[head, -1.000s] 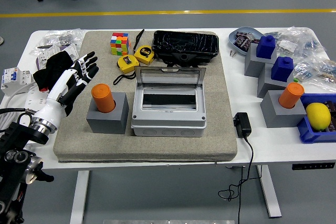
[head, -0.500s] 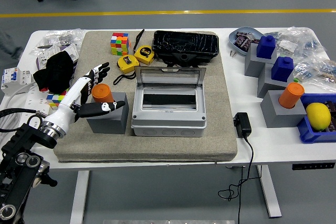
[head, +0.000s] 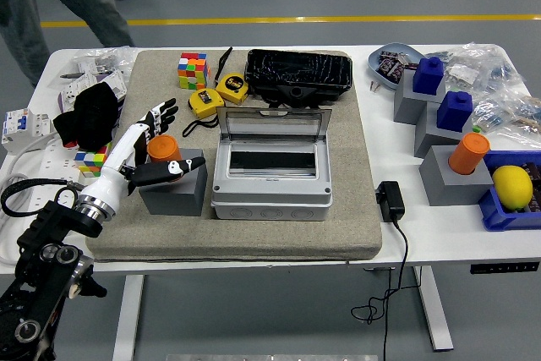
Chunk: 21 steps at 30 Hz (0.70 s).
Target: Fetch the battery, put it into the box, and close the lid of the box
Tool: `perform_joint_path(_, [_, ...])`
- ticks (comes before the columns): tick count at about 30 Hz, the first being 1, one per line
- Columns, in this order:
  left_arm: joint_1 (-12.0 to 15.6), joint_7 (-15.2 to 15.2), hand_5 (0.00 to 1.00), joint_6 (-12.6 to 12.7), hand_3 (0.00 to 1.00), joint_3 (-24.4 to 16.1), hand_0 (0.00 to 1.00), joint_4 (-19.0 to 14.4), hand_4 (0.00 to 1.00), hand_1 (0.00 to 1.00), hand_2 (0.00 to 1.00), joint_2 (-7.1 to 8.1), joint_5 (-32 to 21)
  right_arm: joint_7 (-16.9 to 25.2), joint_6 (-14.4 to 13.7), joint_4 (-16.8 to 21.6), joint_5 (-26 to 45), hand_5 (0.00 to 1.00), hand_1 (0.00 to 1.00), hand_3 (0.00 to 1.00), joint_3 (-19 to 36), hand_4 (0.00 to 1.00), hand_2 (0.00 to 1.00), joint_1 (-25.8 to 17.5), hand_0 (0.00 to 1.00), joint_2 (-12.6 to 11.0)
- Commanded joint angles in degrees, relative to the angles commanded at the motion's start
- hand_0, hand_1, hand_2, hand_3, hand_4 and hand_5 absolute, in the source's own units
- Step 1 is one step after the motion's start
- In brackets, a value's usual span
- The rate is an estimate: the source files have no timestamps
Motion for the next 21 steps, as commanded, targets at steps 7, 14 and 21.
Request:
perform_joint_path(7, [0.06, -0.58, 0.065, 0.62, 0.992, 0.3, 0.927, 1.04, 0.998, 0.998, 0.998, -0.59, -3.03, 0.01, 0.02, 0.0, 0.04, 0.873, 0.646, 0.676, -0.03, 0.998, 0.664, -0.08, 0.719, 0.05])
perform_joint_path(14, [0.07, -0.81, 0.008, 1.83, 0.943, 0.9, 0.914, 1.28, 0.998, 0.998, 0.998, -0.59, -2.25, 0.09, 0.03, 0.0, 0.23, 0.875, 0.647, 0.677, -0.27, 0.998, 0.664, -0.04, 0.719, 0.06])
perform_joint_path(21, [0.16, -0.64, 0.002, 2.97, 0.912, 2.26, 0.887, 1.38, 0.998, 0.998, 0.998, -0.59, -1.29, 0.14, -0.13, 0.0, 0.43, 0.877, 0.646, 0.679, -0.3, 0.998, 0.664, -0.08, 0.718, 0.01])
